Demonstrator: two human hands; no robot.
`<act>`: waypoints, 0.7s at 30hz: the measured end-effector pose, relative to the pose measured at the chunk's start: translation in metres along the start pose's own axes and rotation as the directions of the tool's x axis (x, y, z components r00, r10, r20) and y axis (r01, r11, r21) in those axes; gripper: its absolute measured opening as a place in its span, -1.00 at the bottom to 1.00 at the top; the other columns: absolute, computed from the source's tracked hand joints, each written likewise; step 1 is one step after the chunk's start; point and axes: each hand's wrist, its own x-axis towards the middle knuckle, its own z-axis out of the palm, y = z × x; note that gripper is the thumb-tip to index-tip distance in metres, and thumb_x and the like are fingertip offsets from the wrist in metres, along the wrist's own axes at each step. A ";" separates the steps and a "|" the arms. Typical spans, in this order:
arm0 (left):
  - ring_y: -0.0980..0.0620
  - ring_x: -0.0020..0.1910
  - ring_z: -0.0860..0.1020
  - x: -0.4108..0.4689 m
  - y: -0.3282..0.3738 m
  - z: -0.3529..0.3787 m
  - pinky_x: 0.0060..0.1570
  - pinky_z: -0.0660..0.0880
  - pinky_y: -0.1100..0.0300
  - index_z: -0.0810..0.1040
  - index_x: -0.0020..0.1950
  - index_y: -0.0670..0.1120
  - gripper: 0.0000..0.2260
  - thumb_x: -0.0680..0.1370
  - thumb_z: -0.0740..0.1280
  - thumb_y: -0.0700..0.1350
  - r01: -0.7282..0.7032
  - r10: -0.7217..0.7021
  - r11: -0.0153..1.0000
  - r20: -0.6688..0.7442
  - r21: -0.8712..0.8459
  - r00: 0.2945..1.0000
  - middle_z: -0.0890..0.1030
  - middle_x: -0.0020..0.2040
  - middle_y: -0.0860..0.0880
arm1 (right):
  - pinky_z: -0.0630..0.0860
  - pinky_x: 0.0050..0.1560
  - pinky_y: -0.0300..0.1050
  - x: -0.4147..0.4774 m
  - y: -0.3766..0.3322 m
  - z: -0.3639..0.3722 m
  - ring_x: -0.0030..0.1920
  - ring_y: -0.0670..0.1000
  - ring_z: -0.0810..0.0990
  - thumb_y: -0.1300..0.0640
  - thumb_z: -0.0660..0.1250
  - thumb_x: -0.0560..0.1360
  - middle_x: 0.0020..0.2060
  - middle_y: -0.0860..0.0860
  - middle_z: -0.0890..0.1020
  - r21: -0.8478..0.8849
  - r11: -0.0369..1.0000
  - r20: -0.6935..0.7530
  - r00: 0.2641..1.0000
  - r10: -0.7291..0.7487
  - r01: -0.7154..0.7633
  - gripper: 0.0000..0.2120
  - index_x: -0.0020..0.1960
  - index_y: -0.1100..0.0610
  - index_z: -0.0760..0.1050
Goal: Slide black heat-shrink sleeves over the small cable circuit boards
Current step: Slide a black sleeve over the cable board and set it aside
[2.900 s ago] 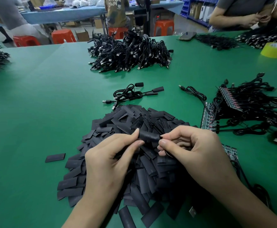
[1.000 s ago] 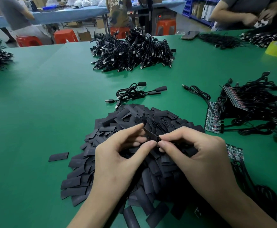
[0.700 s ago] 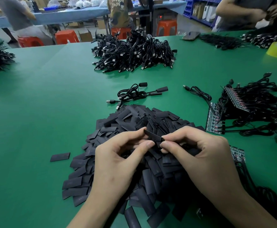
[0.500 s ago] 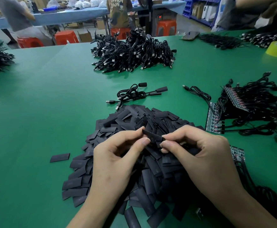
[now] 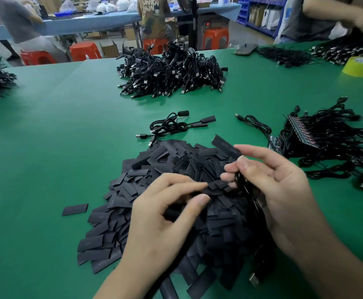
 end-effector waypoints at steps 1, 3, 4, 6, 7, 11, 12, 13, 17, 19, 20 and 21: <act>0.10 0.09 0.62 0.000 0.004 0.002 0.07 0.49 0.30 0.74 0.08 0.08 -0.80 0.55 0.38 0.09 -0.015 0.014 0.998 0.032 0.053 0.999 0.64 0.02 0.16 | 0.62 -0.23 -0.25 0.001 -0.001 0.000 -0.22 0.03 0.74 0.14 0.44 0.35 -0.22 0.14 0.73 0.067 0.996 -0.017 0.999 0.052 -0.051 -0.83 -0.08 0.03 0.73; 0.14 0.09 0.59 0.000 0.011 0.009 0.10 0.48 0.23 0.74 0.07 0.12 -0.74 0.55 0.34 0.20 -0.015 0.004 0.994 0.106 0.104 0.994 0.62 0.00 0.21 | 0.61 -0.28 -0.26 0.002 -0.002 -0.002 -0.22 0.00 0.74 0.16 0.43 0.35 -0.22 0.12 0.73 0.171 0.977 -0.035 0.990 0.133 -0.125 -0.84 -0.09 0.06 0.72; 0.16 0.07 0.57 0.000 0.015 0.012 0.10 0.49 0.19 0.74 0.06 0.14 -0.71 0.54 0.32 0.25 -0.017 -0.001 0.992 0.140 0.128 0.990 0.61 -0.01 0.23 | 0.60 -0.31 -0.27 0.003 -0.003 -0.003 -0.21 -0.02 0.74 0.17 0.42 0.36 -0.21 0.11 0.73 0.204 0.967 -0.038 0.986 0.162 -0.151 -0.82 -0.06 0.07 0.70; 0.20 0.01 0.53 0.003 0.026 0.020 0.05 0.51 0.08 0.74 0.05 0.16 -0.64 0.52 0.28 0.33 -0.043 0.008 0.981 0.183 0.189 0.983 0.62 -0.03 0.24 | 0.58 -0.37 -0.29 0.003 -0.003 -0.003 -0.25 -0.07 0.72 0.16 0.41 0.37 -0.19 0.09 0.73 0.250 0.952 -0.054 0.979 0.197 -0.177 -0.78 0.02 0.10 0.66; 0.18 -0.02 0.52 0.005 0.030 0.024 0.03 0.52 0.05 0.74 0.04 0.16 -0.62 0.50 0.29 0.35 -0.063 0.020 0.977 0.203 0.204 0.979 0.62 -0.04 0.23 | 0.57 -0.38 -0.30 0.003 -0.002 -0.002 -0.28 -0.08 0.71 0.16 0.41 0.37 -0.19 0.08 0.73 0.269 0.947 -0.074 0.976 0.204 -0.177 -0.76 0.04 0.10 0.64; 0.21 -0.09 0.56 0.010 0.048 0.036 0.01 0.55 0.08 0.70 -0.03 0.15 -0.68 0.41 0.40 0.34 0.084 -0.116 0.989 0.283 0.121 0.952 0.65 -0.12 0.22 | 0.58 -0.31 -0.34 0.006 -0.002 -0.003 -0.23 -0.10 0.73 0.16 0.41 0.36 -0.22 0.04 0.73 0.323 0.941 -0.187 0.968 0.169 -0.102 -0.71 0.08 0.13 0.59; 0.21 -0.13 0.61 0.011 0.051 0.038 -0.01 0.59 0.12 0.68 -0.05 0.12 -0.72 0.39 0.48 0.27 0.210 -0.204 0.978 0.297 0.011 0.933 0.66 -0.16 0.21 | 0.59 -0.29 -0.35 0.007 -0.003 -0.004 -0.21 -0.10 0.73 0.15 0.41 0.36 -0.22 0.03 0.73 0.329 0.941 -0.203 0.967 0.153 -0.080 -0.71 0.08 0.13 0.58; 0.20 -0.17 0.65 0.011 0.052 0.042 -0.04 0.62 0.15 0.66 -0.07 0.07 -0.77 0.40 0.56 0.15 0.318 -0.271 0.942 0.318 -0.105 0.909 0.68 -0.19 0.18 | 0.59 -0.28 -0.34 0.008 -0.003 -0.005 -0.19 -0.09 0.74 0.14 0.40 0.36 -0.23 0.03 0.73 0.328 0.943 -0.212 0.968 0.136 -0.061 -0.72 0.07 0.13 0.57; 0.19 -0.38 0.60 0.026 0.060 0.046 -0.31 0.53 0.32 0.61 -0.15 -0.02 -0.85 0.47 0.56 -0.19 0.483 -0.355 0.829 0.402 -0.281 0.844 0.68 -0.31 0.04 | 0.66 -0.16 -0.21 0.012 -0.008 -0.010 -0.10 -0.01 0.75 0.04 0.37 0.40 -0.14 0.04 0.75 0.278 0.960 -0.242 0.969 0.046 0.024 -0.71 0.07 0.14 0.55; 0.14 -0.36 0.63 0.048 0.057 0.038 -0.29 0.53 0.34 0.63 -0.10 -0.05 -0.87 0.50 0.52 -0.25 0.483 -0.353 0.822 0.396 -0.302 0.848 0.68 -0.32 0.02 | 0.68 -0.09 -0.14 0.015 -0.011 -0.016 -0.02 0.03 0.75 -0.04 0.34 0.44 -0.06 0.06 0.75 0.207 0.977 -0.273 0.962 0.000 0.058 -0.67 0.12 0.13 0.55; 0.11 -0.33 0.66 0.062 0.053 0.033 -0.25 0.56 0.33 0.64 -0.06 -0.06 -0.90 0.51 0.51 -0.23 0.444 -0.342 0.855 0.352 -0.267 0.871 0.70 -0.31 0.01 | 0.67 -0.08 -0.13 0.016 -0.012 -0.019 0.01 0.04 0.75 -0.08 0.32 0.47 -0.03 0.06 0.75 0.163 0.984 -0.297 0.955 -0.019 0.071 -0.65 0.13 0.13 0.56; 0.12 -0.31 0.66 0.078 0.046 0.026 -0.21 0.56 0.33 0.65 -0.03 -0.05 -0.91 0.52 0.51 -0.19 0.386 -0.325 0.903 0.286 -0.189 0.901 0.72 -0.29 0.01 | 0.67 -0.06 -0.12 0.017 -0.012 -0.022 0.02 0.06 0.74 -0.10 0.30 0.50 -0.02 0.07 0.75 0.120 0.990 -0.318 0.947 -0.036 0.078 -0.65 0.14 0.13 0.56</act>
